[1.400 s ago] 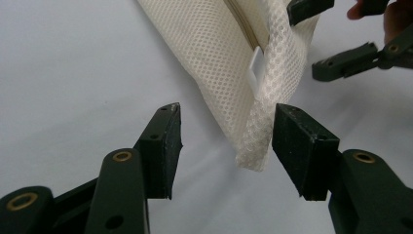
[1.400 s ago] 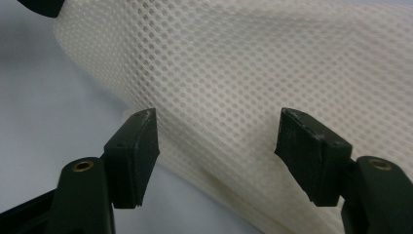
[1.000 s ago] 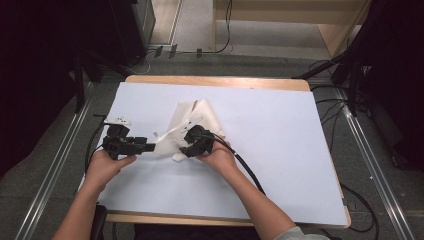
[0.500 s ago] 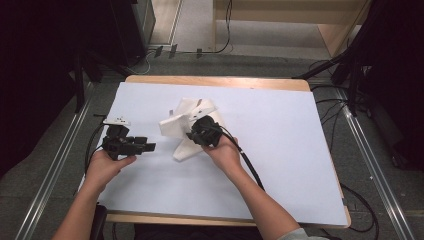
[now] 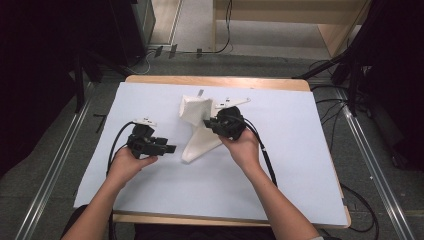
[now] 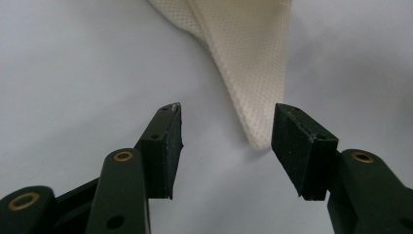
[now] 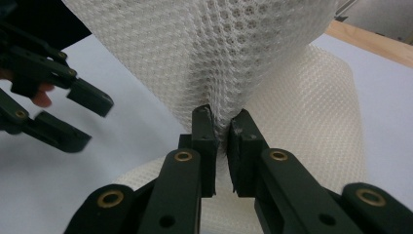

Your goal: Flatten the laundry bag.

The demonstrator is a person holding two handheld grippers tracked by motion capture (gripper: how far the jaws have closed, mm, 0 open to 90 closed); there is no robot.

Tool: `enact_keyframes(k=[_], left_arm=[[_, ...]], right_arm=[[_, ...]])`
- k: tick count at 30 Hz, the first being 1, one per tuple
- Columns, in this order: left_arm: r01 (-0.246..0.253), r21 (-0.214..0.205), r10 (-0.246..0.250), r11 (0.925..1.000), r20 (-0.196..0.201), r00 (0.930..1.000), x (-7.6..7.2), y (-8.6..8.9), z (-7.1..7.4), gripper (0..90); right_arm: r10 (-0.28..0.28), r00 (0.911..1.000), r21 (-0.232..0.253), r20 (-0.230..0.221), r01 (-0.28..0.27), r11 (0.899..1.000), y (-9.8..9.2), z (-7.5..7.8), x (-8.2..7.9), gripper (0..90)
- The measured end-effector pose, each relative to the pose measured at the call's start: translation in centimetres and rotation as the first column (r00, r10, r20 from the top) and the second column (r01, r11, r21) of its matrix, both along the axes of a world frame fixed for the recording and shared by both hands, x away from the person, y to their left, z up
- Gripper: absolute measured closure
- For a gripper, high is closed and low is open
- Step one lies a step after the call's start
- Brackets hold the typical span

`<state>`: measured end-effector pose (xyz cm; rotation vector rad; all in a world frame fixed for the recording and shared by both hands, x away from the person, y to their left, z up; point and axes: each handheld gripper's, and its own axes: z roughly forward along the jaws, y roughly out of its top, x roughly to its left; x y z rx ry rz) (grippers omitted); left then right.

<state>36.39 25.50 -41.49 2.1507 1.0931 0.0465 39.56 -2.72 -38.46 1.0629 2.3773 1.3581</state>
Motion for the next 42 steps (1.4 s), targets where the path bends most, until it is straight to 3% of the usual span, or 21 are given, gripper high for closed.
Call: enact_keyframes(k=[4,10,15,16,17,18,19,24,30,38,42], left_arm=[[0.023,0.007,-0.022,0.9997,-0.013,0.9997,0.9,-2.7,-1.0,47.2],[0.027,0.016,-0.026,0.9995,-0.046,0.9986,1.8,-4.2,-2.4,50.4],[0.041,0.018,-0.04,0.999,-0.061,0.9973,2.3,-4.6,-3.4,60.8],[0.04,0.014,-0.039,0.9991,-0.068,0.997,2.4,-4.7,-3.6,63.9],[0.046,-0.001,-0.046,0.9989,-0.076,0.996,2.5,-4.7,-3.8,72.9],[0.044,-0.011,-0.045,0.999,-0.087,0.9952,2.6,-4.8,-3.9,72.9],[0.049,-0.02,-0.051,0.9986,-0.091,0.9946,2.6,-4.8,-4.0,83.2],[0.056,-0.067,-0.063,0.9962,-0.112,0.9916,2.9,-4.2,-4.0,88.1],[0.049,-0.069,-0.056,0.9965,-0.111,0.9923,3.0,-3.1,-3.4,88.6],[0.021,-0.057,-0.027,0.9982,-0.1,0.9947,2.9,-1.6,-2.6,88.5],[0.012,-0.054,-0.018,0.9984,-0.104,0.9944,3.1,-0.6,-2.3,88.5]], right_arm=[[-0.01,0.9999,0.008,0.001,0.01,1.0,-0.3,-0.1,-0.1,84.7],[-0.02,0.9998,0.005,0.009,0.02,1.0,-0.5,0.1,-0.3,84.4],[-0.035,0.9994,0.013,0.007,0.035,0.999,-1.1,0.2,-0.4,84.3],[-0.038,0.9992,0.016,0.01,0.038,0.999,-1.2,0.2,-0.4,84.3],[-0.043,0.9991,0.021,0.008,0.042,0.999,-1.4,0.3,-0.5,84.3],[-0.043,0.9991,0.021,0.008,0.042,0.999,-1.4,0.3,-0.5,84.3],[-0.051,0.9987,0.022,0.011,0.05,0.998,-1.6,0.4,-0.5,84.2],[-0.082,0.9966,0.043,0.013,0.081,0.996,-2.7,0.6,-0.6,84.2],[-0.128,0.9915,0.069,0.02,0.127,0.99,-4.6,0.9,-0.6,84.2],[-0.226,0.9741,0.132,-0.004,0.224,0.966,-8.5,0.6,-0.7,83.6],[-0.265,0.9633,0.152,-0.045,0.268,0.951,-10.1,-0.1,-0.8,82.4]])
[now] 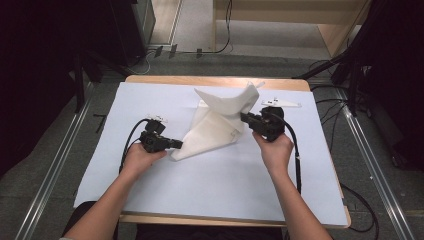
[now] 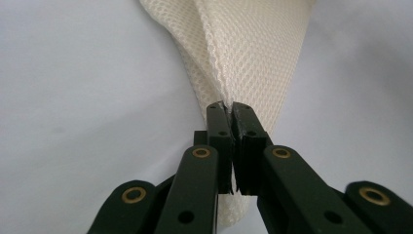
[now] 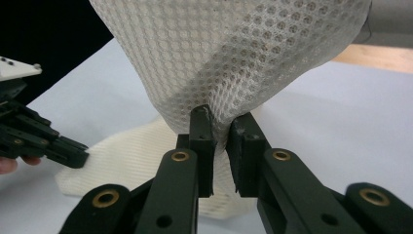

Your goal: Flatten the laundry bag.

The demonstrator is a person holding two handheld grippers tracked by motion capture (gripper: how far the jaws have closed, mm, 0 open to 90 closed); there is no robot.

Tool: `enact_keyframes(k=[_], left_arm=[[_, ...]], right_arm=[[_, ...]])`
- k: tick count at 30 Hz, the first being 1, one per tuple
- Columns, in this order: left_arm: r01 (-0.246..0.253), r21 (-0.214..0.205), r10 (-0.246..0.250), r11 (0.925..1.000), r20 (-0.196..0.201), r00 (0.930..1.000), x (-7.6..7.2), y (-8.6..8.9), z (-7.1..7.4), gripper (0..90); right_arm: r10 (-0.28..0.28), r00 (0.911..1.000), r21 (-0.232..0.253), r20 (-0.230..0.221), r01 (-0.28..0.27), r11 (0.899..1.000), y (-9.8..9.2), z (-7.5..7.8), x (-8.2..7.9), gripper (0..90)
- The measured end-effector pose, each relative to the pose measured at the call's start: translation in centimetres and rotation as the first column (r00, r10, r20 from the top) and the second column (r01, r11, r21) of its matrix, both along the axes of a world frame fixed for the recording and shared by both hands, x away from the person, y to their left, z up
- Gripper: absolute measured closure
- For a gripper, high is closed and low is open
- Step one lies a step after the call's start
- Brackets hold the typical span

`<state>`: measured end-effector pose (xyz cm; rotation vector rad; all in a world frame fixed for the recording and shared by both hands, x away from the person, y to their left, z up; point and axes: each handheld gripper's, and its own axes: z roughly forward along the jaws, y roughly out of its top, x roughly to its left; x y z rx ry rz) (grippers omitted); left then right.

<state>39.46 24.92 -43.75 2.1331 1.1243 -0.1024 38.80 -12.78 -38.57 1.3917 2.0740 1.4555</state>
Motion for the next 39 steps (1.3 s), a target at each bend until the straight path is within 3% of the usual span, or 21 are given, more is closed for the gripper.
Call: enact_keyframes(k=[8,10,13,18,21,31,34,37,39], left_arm=[[-0.02,0.01,0.02,0.9998,-0.001,0.9998,0.3,2.4,0.4,88.1],[-0.04,0.004,0.04,0.9992,-0.002,0.9992,0.4,3.0,0.4,87.9],[-0.044,0.031,0.043,0.9986,0.023,0.9988,0.3,3.6,0.6,87.7],[-0.066,0.012,0.066,0.9978,0.018,0.9977,0.4,4.8,0.8,87.0],[-0.085,0.006,0.085,0.9963,0.016,0.9962,0.4,5.4,0.7,86.8],[-0.142,-0.015,0.142,0.9898,0.006,0.9899,0.5,7.7,0.9,86.1],[-0.149,-0.02,0.148,0.9887,-0.005,0.9889,0.6,8.2,0.8,82.4],[-0.149,-0.031,0.15,0.9883,0.003,0.9888,0.5,8.0,1.0,72.1],[-0.143,-0.033,0.143,0.9892,0.003,0.9897,0.4,7.8,1.3,67.3]], right_arm=[[-0.04,0.9983,-0.012,-0.042,0.039,0.999,-1.7,-1.1,0.2,78.0],[-0.039,0.9979,-0.018,-0.052,0.038,0.999,-1.8,-1.4,0.2,73.9],[-0.04,0.9973,-0.034,-0.061,0.038,0.999,-1.9,-1.7,0.2,69.5],[-0.041,0.9939,-0.053,-0.102,0.036,0.998,-3.0,-2.5,0.1,59.4],[-0.05,0.9936,-0.055,-0.101,0.044,0.997,-3.5,-2.7,-0.1,59.4],[-0.038,0.9966,-0.132,-0.074,0.028,0.991,-4.2,-2.6,-0.5,60.2],[-0.022,0.9978,-0.139,-0.063,0.013,0.99,-4.0,-2.7,-0.2,60.2],[-0.015,0.9981,-0.136,-0.06,0.007,0.991,-3.8,-2.6,0.1,61.1],[-0.003,0.9967,-0.111,-0.081,-0.006,0.994,-3.5,-2.4,0.7,61.4]])
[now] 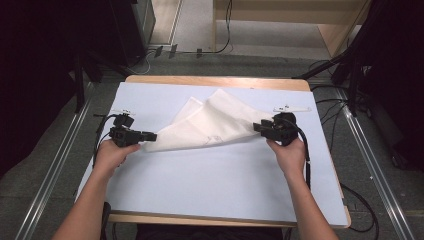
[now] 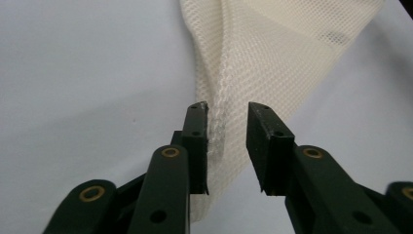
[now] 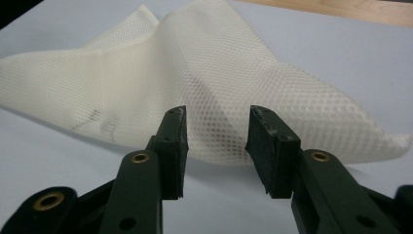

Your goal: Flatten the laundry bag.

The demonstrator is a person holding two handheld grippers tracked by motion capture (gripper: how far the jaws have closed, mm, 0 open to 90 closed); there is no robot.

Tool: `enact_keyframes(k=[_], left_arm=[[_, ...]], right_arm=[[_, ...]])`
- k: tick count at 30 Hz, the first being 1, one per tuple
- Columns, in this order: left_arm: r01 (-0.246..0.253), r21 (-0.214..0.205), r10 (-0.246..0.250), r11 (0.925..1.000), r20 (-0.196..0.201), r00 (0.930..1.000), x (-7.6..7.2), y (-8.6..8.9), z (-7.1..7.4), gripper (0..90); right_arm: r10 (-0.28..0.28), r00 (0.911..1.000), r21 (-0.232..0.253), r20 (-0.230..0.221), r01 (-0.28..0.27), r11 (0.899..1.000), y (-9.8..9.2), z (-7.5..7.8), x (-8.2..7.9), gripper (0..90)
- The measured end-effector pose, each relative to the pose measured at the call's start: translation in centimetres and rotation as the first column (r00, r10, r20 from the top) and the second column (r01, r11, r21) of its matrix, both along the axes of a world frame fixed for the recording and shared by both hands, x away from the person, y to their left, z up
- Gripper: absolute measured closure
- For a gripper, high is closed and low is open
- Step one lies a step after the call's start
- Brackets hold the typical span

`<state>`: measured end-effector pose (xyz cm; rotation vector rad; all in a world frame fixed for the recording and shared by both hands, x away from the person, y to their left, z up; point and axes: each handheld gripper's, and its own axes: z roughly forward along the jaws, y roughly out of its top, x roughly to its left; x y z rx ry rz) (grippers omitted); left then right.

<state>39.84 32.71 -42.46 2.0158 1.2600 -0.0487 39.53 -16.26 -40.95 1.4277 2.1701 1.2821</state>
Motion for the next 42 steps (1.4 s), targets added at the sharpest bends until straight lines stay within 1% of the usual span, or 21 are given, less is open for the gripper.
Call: enact_keyframes(k=[1,2,3,5,6,8,9,11,15,16,18,21,22,24,25,26,27,28,36,40,42], left_arm=[[0.0,0.012,0.0,0.9999,-0.001,1.0,0.0,-0.2,0.1,67.3],[0.0,0.029,0.0,0.9996,-0.007,1.0,0.0,-0.4,0.3,62.2],[0.005,0.043,-0.004,0.9991,-0.01,0.9999,-0.1,-0.6,0.6,59.1],[0.006,0.034,-0.006,0.9994,0.009,0.9999,-0.3,-0.8,1.1,57.0],[0.004,0.032,-0.005,0.9995,0.019,0.9998,-0.4,-0.9,1.3,57.0],[0.001,0.024,-0.002,0.9997,0.036,0.9994,-0.6,-1.0,1.8,54.5],[0.003,0.019,-0.004,0.9998,0.04,0.9992,-0.6,-0.9,1.9,54.5],[-0.001,0.014,0.0,0.9999,0.044,0.999,-0.8,-0.8,2.2,53.3],[-0.006,-0.003,0.006,1.0,0.053,0.9986,-1.0,-0.5,2.5,53.1],[-0.005,-0.008,0.005,1.0,0.051,0.9987,-1.0,-0.5,2.5,53.1],[-0.001,-0.006,0.002,1.0,0.048,0.9988,-1.1,-0.6,2.5,53.1],[0.014,-0.015,-0.013,0.9998,0.048,0.9988,-1.3,-1.1,2.5,53.1],[0.023,-0.013,-0.022,0.9997,0.051,0.9985,-1.3,-1.3,2.5,53.1],[0.028,-0.017,-0.027,0.9995,0.049,0.9984,-1.4,-1.5,2.5,53.1],[0.034,-0.018,-0.034,0.9992,0.05,0.9982,-1.4,-1.6,2.5,53.1],[0.035,-0.019,-0.034,0.9992,0.048,0.9982,-1.4,-1.6,2.5,53.0],[0.037,-0.019,-0.036,0.9991,0.046,0.9983,-1.4,-1.7,2.4,53.0],[0.039,-0.017,-0.039,0.9991,0.044,0.9983,-1.4,-1.7,2.4,53.0],[0.033,-0.031,-0.032,0.999,0.035,0.9989,-1.3,-1.4,2.2,52.9],[0.033,-0.036,-0.031,0.9988,0.033,0.999,-1.3,-1.3,2.1,52.9],[0.034,-0.045,-0.032,0.9984,0.028,0.9991,-1.2,-1.2,2.1,52.9]], right_arm=[[0.0,1.0,0.0,0.0,0.0,1.0,0.0,0.0,0.0,61.4],[0.012,0.9999,-0.003,-0.002,-0.012,1.0,0.2,0.0,0.3,61.3],[0.026,0.9997,-0.03,-0.005,-0.026,0.999,0.8,0.0,0.8,60.5],[0.041,0.9991,-0.055,-0.007,-0.042,0.998,1.4,0.2,1.5,59.8],[0.041,0.9991,-0.055,-0.007,-0.042,0.998,1.4,0.2,1.5,59.8],[0.065,0.9979,-0.072,0.002,-0.065,0.995,2.0,0.5,2.9,58.4],[0.065,0.9979,-0.072,0.002,-0.065,0.995,2.0,0.5,2.9,58.4],[0.083,0.9965,-0.077,-0.012,-0.083,0.994,2.7,0.7,4.6,57.6],[0.084,0.9964,-0.078,-0.017,-0.085,0.993,3.4,0.8,6.2,56.3],[0.084,0.9962,-0.091,-0.024,-0.086,0.992,3.9,0.7,7.4,53.5],[0.075,0.9969,-0.117,-0.021,-0.077,0.99,4.5,0.5,8.6,49.5],[0.073,0.9969,-0.117,-0.03,-0.076,0.99,4.9,-0.1,9.8,48.5],[0.055,0.9965,-0.138,-0.062,-0.064,0.988,5.3,-0.7,11.0,47.0],[0.051,0.9961,-0.15,-0.072,-0.062,0.987,5.4,-1.1,11.6,45.7],[0.037,0.9937,-0.153,-0.106,-0.053,0.987,5.6,-1.9,12.7,44.7],[0.028,0.9927,-0.153,-0.117,-0.046,0.987,5.7,-2.3,13.1,44.7],[0.028,0.9927,-0.153,-0.117,-0.046,0.987,5.7,-2.3,13.1,44.7],[0.015,0.9903,-0.177,-0.139,-0.04,0.983,5.8,-3.0,13.7,44.3],[-0.002,0.9832,-0.219,-0.183,-0.039,0.975,6.4,-5.0,14.5,43.1],[-0.015,0.9862,-0.238,-0.165,-0.025,0.971,6.5,-5.3,14.4,49.6],[-0.031,0.9898,-0.272,-0.139,-0.008,0.962,6.7,-5.3,14.0,56.8]])
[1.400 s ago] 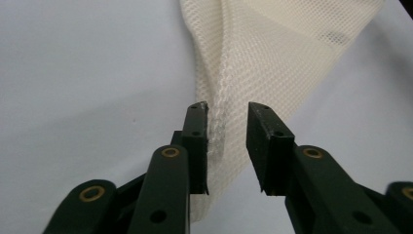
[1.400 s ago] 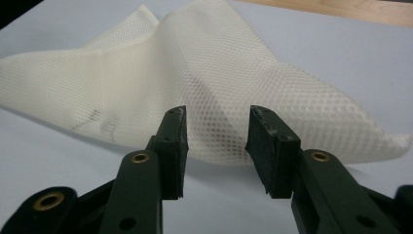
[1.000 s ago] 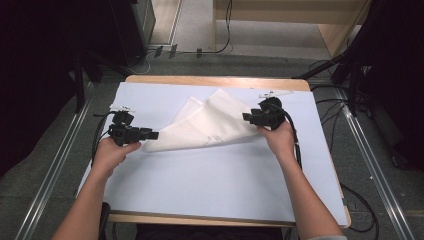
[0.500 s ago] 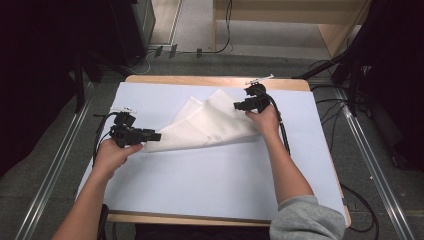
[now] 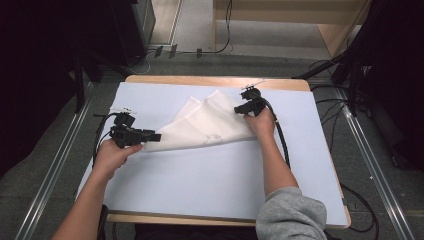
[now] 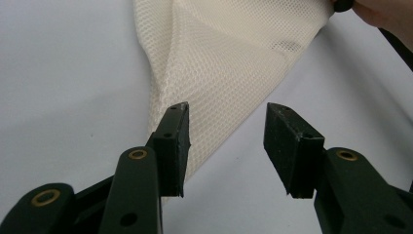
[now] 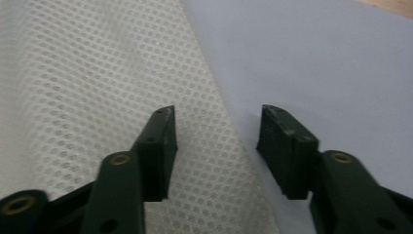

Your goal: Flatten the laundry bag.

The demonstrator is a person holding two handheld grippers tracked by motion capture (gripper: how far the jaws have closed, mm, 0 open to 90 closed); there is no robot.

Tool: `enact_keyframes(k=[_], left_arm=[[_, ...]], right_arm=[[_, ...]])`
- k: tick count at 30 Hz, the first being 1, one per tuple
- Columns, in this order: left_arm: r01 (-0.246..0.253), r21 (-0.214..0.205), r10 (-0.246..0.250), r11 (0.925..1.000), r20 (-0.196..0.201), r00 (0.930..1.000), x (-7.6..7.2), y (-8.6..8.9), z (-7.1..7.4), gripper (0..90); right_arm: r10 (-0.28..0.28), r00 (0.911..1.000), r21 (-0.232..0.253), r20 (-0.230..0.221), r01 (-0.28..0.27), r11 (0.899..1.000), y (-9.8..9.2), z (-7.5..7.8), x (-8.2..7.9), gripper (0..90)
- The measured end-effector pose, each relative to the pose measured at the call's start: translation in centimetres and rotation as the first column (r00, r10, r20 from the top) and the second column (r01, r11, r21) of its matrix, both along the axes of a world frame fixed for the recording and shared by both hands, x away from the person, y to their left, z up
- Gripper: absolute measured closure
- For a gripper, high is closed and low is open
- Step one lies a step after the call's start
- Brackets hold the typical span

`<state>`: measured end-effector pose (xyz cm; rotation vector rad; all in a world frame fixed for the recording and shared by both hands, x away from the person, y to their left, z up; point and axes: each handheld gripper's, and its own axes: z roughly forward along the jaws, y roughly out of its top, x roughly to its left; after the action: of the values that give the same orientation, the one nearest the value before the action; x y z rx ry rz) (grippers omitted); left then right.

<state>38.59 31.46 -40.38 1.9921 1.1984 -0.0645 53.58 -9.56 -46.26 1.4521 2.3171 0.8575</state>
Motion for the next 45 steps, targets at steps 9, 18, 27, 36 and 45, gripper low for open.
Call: enact_keyframes(k=[9,18,27,36,45], left_arm=[[-0.006,-0.001,0.006,1.0,-0.009,0.9999,0.1,0.2,-0.2,52.8],[-0.017,0.005,0.017,0.9999,-0.008,0.9998,0.1,0.6,-0.2,52.9],[-0.041,0.0,0.041,0.9991,0.002,0.9991,-0.1,1.3,0.1,52.9],[-0.061,0.001,0.061,0.9981,0.013,0.9981,-0.3,1.7,0.4,52.8],[-0.061,0.014,0.061,0.9981,0.007,0.9981,-0.3,1.4,0.3,52.8]], right_arm=[[0.018,0.9998,0.013,0.0,-0.018,1.0,0.5,0.0,-0.7,90.0],[0.004,0.9997,0.119,0.023,-0.007,0.993,-0.5,3.0,-1.5,90.0],[0.092,0.9866,0.172,0.135,-0.115,0.978,-1.3,8.2,-6.3,90.0],[0.161,0.9706,0.191,0.179,-0.195,0.962,-1.4,9.5,-11.1,90.0],[0.209,0.9573,0.233,0.199,-0.254,0.939,-2.1,8.9,-16.0,90.0]])
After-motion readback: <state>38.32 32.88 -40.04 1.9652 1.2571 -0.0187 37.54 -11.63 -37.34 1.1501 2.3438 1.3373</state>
